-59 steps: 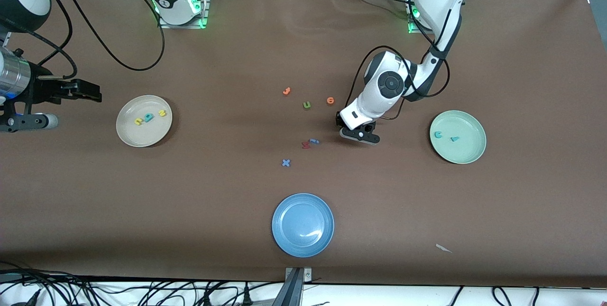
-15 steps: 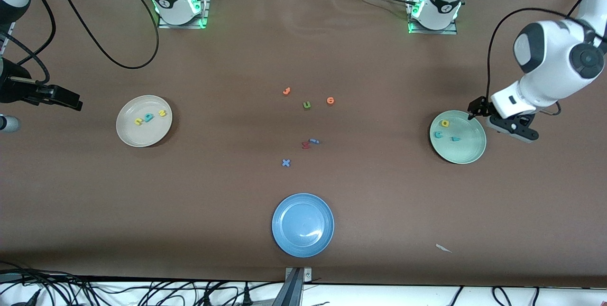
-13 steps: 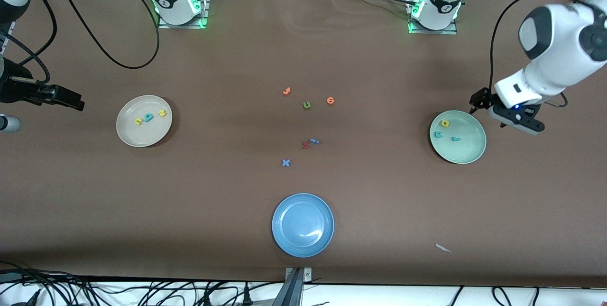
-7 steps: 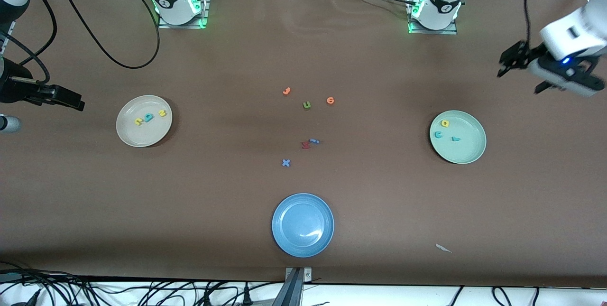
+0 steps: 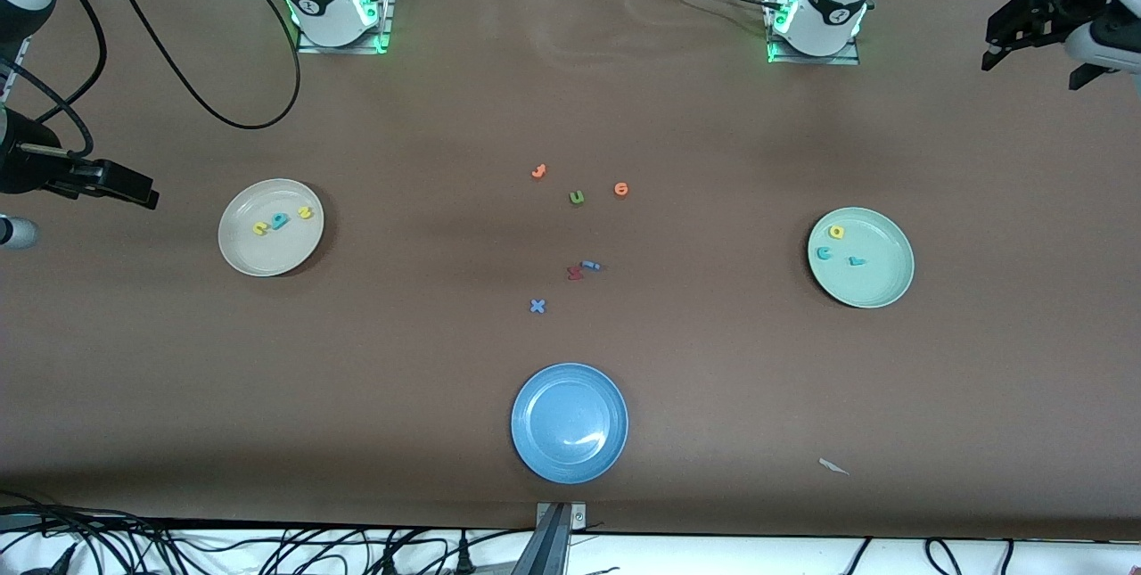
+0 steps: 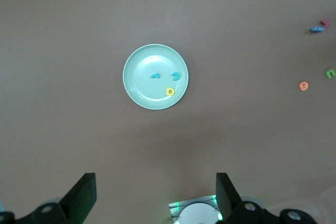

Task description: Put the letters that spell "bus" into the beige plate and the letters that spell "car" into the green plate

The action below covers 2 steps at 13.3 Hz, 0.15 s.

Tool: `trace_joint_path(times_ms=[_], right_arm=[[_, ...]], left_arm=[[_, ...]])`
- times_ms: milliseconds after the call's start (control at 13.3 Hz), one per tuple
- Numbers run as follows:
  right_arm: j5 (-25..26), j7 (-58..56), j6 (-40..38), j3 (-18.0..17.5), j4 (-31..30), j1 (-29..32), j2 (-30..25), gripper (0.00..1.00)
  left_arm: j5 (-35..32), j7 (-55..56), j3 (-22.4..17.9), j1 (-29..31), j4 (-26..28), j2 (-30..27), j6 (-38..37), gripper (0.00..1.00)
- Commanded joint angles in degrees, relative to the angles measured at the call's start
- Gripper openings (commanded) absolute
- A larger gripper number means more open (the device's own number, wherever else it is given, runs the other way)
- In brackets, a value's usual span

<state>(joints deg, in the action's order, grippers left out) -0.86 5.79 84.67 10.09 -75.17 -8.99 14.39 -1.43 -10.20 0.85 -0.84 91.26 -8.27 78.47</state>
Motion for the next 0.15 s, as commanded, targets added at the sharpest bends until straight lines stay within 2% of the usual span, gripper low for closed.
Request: trace_joint_path(times_ms=[0,75], right_arm=[[-0.8,-0.3,0.0,-0.3,-0.3,0.3,-1.0,0.99],[-0.7,-0.3,0.0,-0.3,-0.3,0.3,-1.1,0.99]], left_arm=[[-0.8,5.4,0.6,1.0,-2.6,2.8,-2.4,1.0],[-0.7,6.8,0.8,0.9,-2.6,4.0,-2.5,1.0]])
